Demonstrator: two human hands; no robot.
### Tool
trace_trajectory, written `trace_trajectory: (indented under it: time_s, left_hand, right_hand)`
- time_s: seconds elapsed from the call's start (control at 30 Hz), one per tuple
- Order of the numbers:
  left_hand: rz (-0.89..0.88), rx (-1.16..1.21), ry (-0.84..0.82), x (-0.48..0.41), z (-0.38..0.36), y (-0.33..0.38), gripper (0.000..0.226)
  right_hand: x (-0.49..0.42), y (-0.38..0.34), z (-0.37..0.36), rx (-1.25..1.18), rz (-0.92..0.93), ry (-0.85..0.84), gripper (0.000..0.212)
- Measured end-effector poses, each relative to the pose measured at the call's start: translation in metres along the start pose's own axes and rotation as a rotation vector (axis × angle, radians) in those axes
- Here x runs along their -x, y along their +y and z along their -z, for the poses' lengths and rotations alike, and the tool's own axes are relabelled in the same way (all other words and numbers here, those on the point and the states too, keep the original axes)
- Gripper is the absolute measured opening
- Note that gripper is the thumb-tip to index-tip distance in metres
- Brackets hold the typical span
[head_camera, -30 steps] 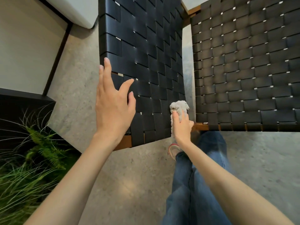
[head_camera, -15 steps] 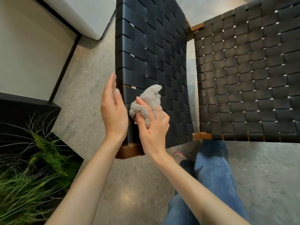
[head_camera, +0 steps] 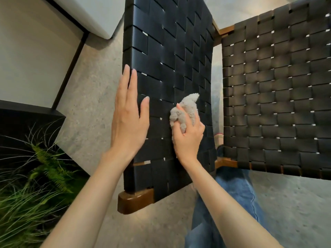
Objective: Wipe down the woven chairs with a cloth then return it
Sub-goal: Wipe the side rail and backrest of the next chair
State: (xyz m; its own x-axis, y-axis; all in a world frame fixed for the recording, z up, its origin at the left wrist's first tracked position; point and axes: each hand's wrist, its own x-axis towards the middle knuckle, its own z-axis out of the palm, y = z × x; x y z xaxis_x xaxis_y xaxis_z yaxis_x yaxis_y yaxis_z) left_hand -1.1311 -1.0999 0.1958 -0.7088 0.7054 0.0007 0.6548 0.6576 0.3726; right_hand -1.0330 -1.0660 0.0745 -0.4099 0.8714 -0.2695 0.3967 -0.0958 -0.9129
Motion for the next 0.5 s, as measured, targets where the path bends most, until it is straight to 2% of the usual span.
trace_trajectory:
  time_s: [0.1, 0.17, 0.23, 0.37, 0.5]
  left_hand:
    - [0.062, 0.019, 0.042, 0.001, -0.001, 0.003, 0.055]
    - [0.08, 0.057, 0.061, 0.002, 0.0, 0.005, 0.052]
    - [0.093, 0.114, 0.072, 0.001, 0.0, 0.005, 0.048]
    - [0.147, 0.222, 0.137, 0.002, 0.002, 0.002, 0.043]
    - [0.164, 0.248, 0.196, 0.003, 0.003, 0.0, 0.041]
  right_hand:
    - [-0.02, 0.02, 0.004, -0.032, -0.218, 0.024, 0.045]
    - [-0.022, 0.015, 0.002, -0.053, -0.234, 0.004, 0.043]
    - [-0.014, -0.004, 0.0, -0.068, -0.117, -0.022, 0.031]
    - [-0.005, -0.065, -0.013, -0.14, 0.144, -0.11, 0.038]
    - [-0.019, -0.099, -0.027, -0.087, 0.213, -0.055, 0.043]
